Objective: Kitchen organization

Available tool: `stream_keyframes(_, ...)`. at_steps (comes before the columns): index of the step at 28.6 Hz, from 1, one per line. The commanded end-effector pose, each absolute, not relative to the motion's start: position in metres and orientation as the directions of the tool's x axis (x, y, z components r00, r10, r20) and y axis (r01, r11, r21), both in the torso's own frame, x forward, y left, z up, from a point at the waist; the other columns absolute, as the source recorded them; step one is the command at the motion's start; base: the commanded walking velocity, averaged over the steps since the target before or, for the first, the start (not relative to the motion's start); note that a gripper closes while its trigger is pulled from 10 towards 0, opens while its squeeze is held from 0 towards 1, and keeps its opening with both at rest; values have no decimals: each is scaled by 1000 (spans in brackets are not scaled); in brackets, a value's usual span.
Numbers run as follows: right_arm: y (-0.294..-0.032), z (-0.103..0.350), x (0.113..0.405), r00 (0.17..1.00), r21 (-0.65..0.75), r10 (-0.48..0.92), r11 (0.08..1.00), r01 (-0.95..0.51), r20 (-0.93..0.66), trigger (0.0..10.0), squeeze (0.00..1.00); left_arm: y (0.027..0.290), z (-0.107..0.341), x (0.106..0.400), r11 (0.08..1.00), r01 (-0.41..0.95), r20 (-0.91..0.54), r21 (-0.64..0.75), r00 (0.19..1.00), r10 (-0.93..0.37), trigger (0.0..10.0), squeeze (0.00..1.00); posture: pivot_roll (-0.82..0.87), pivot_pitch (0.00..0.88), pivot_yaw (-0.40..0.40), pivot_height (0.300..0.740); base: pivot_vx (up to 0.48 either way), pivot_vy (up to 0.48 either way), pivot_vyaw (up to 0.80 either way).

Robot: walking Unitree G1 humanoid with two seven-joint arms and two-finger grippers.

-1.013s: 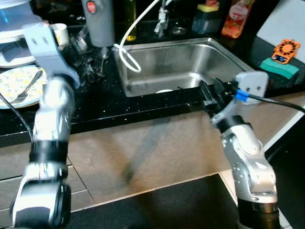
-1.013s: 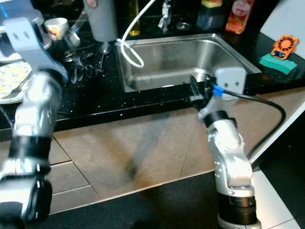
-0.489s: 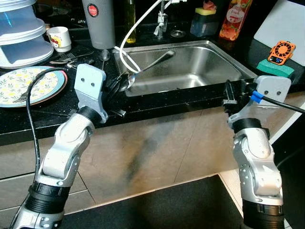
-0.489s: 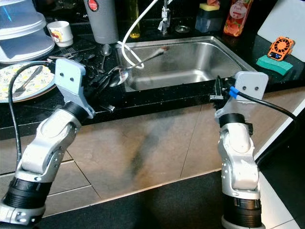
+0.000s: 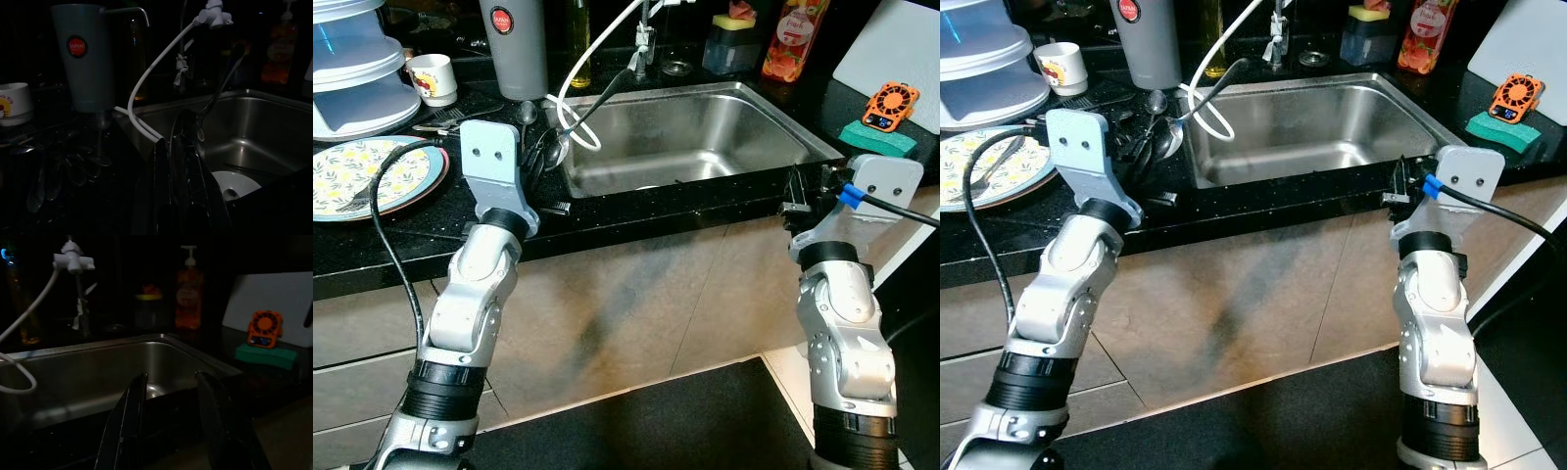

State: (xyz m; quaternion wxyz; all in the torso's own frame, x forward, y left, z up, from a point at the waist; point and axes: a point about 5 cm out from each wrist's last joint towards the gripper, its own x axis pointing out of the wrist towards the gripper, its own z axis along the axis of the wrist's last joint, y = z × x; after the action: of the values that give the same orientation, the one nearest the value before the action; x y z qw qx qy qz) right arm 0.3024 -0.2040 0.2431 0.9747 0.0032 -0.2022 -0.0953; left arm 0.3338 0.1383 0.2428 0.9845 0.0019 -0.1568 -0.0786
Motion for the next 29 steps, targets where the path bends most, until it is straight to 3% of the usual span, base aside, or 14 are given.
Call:
stream_keyframes(1,-206,237,306,914,49,-190,981,185,357,10000,0,137,243,336,990,141,314,17,939,-139,10000,0,-2,47,19,740,0,0,0)
stream_keyframes(8,-210,230,310,922,54,-222,975,216,318,10000,0,135,241,338,991,135,312,26,940,-136,10000,0,4,39,17,740,0,0,250)
stream_keyframes(29,-215,227,310,917,62,-253,967,245,307,10000,0,131,239,341,988,150,300,32,942,-152,10000,0,3,33,26,740,0,0,800)
